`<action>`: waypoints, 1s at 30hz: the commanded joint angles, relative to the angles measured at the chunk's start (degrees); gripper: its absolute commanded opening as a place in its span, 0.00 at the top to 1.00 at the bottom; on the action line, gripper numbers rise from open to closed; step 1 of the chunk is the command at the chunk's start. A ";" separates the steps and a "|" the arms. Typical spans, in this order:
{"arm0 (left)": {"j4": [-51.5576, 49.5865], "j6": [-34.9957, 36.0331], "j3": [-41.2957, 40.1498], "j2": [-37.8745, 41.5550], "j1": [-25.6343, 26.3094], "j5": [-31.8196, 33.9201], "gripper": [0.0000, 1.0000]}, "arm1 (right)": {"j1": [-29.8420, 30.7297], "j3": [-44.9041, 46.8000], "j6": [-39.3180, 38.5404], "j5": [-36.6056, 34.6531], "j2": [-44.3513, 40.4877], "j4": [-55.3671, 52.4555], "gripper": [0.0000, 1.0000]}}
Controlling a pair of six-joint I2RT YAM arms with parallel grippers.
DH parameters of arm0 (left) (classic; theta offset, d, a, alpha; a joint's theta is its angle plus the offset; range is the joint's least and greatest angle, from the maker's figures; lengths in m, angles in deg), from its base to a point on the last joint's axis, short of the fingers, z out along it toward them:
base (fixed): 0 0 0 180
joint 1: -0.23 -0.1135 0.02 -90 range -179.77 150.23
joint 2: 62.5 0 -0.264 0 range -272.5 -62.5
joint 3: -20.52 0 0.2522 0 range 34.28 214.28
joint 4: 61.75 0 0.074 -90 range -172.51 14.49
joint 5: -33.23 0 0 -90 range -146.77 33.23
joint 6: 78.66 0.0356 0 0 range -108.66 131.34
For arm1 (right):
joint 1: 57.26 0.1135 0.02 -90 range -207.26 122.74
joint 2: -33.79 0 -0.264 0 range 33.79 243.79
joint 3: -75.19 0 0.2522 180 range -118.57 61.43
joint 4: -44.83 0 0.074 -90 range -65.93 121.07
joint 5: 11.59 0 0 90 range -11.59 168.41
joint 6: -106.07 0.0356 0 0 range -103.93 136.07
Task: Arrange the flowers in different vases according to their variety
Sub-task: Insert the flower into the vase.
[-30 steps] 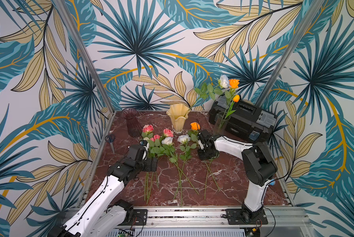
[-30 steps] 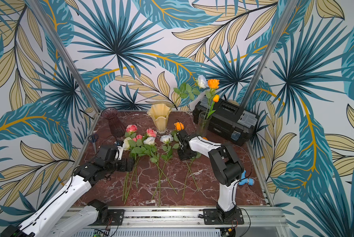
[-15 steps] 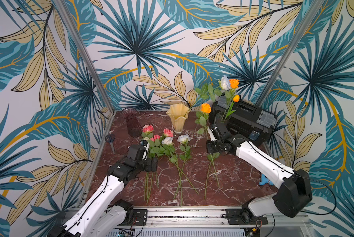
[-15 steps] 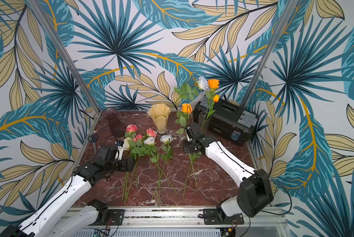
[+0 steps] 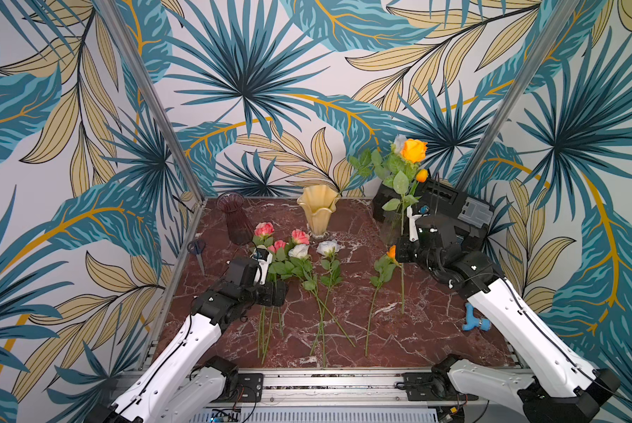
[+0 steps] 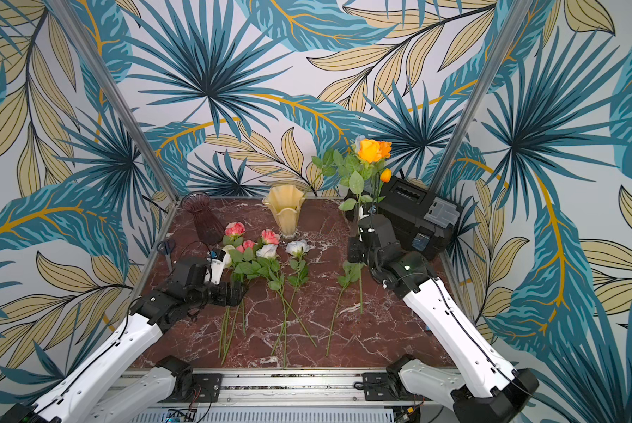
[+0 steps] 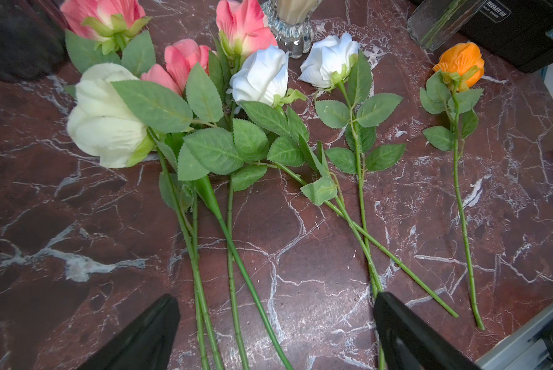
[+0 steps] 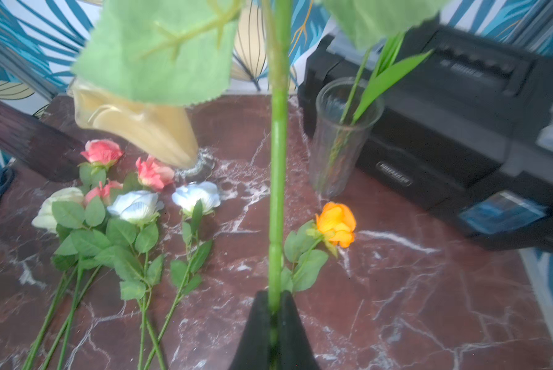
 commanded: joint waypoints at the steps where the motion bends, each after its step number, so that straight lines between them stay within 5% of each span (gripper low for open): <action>1: 1.38 0.51 0.63 0.79 0.24 -0.82 0.00 | -0.13 -2.67 -4.13 -8.99 -0.41 4.55 1.00; 6: 1.20 0.46 0.62 0.58 0.19 -0.56 0.00 | -2.34 -4.62 -9.87 -14.26 1.67 17.29 1.00; 19: 0.67 0.16 0.54 0.03 0.24 -0.06 0.00 | -10.68 -13.01 -16.06 -11.50 18.51 48.05 1.00; 30: 0.49 0.11 0.44 -1.22 0.22 1.63 0.00 | -16.09 -18.95 -15.08 -8.73 29.74 56.50 1.00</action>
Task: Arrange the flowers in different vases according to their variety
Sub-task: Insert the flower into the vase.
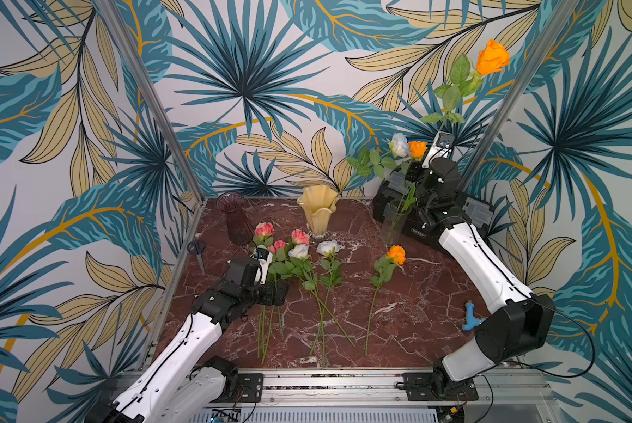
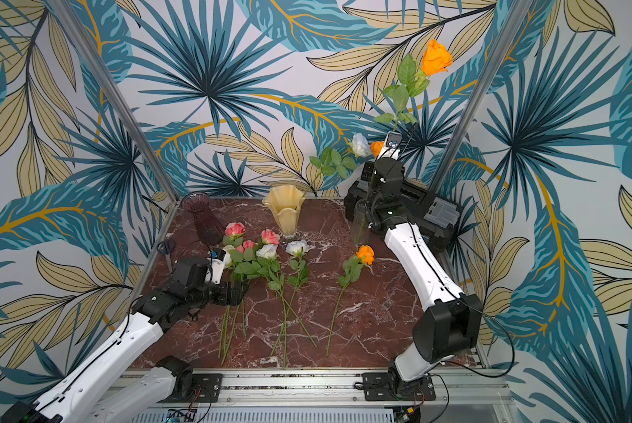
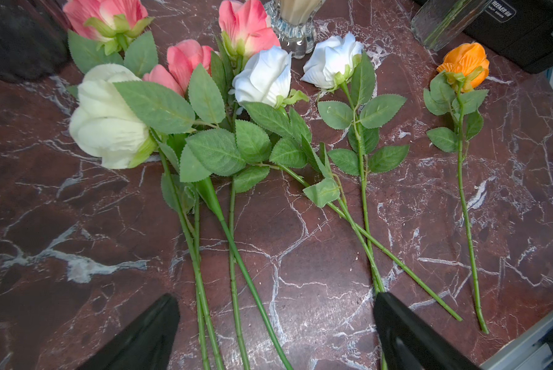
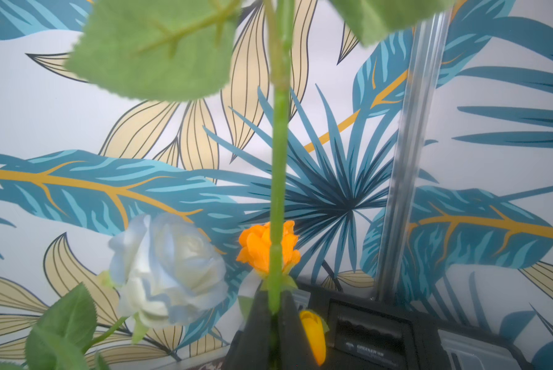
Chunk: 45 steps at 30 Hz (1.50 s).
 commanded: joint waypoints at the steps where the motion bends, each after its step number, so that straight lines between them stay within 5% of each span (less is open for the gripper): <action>1: 0.15 0.15 0.45 -0.37 0.19 1.06 0.00 | -0.92 -2.47 -0.05 1.49 2.51 5.43 1.00; 7: -0.22 0.05 0.53 -0.29 0.23 1.77 0.00 | -1.12 -2.09 2.80 1.70 4.98 5.49 1.00; 18: -0.47 0.46 0.75 -0.54 0.27 2.49 0.00 | -0.94 13.01 5.69 3.15 0.70 10.83 1.00; 20: -1.28 0.50 1.10 -0.42 0.20 3.52 0.00 | -0.93 14.15 5.88 3.11 0.27 10.22 0.64; 22: -2.24 0.34 1.45 -0.31 0.23 5.39 0.00 | -0.96 15.11 5.90 3.23 -0.45 9.72 0.42; 25: -3.57 -0.23 1.89 0.11 0.27 8.31 0.00 | -0.93 16.12 6.02 3.57 -2.11 8.82 0.28; 35: -11.75 -1.49 6.54 -2.93 -1.32 17.90 0.00 | -0.56 16.56 10.02 7.80 -11.17 -4.56 0.20; 45: -9.22 -0.97 6.95 -6.63 -6.50 5.52 0.05 | 0.52 19.80 16.51 15.49 -21.57 -22.31 0.17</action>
